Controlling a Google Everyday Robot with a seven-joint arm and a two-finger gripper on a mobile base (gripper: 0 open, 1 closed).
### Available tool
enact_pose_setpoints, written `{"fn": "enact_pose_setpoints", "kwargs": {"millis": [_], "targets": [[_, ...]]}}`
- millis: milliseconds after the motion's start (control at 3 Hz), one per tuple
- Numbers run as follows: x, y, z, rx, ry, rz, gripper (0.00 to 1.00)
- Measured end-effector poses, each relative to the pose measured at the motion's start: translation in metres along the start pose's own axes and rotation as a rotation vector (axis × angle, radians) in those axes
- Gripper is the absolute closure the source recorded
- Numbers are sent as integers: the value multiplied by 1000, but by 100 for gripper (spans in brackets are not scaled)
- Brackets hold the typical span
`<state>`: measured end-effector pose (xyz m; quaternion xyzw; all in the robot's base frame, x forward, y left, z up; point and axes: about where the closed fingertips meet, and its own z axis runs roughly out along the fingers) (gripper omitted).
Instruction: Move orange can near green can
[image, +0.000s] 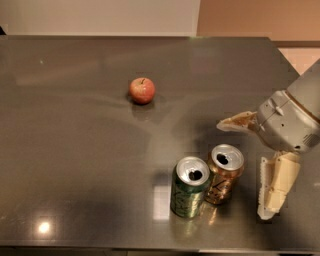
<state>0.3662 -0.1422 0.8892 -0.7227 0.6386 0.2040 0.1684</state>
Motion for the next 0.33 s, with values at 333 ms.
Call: {"fn": "enact_pose_setpoints", "kwargs": {"millis": [333], "targets": [[0, 0, 0, 0, 0, 0, 0]]}}
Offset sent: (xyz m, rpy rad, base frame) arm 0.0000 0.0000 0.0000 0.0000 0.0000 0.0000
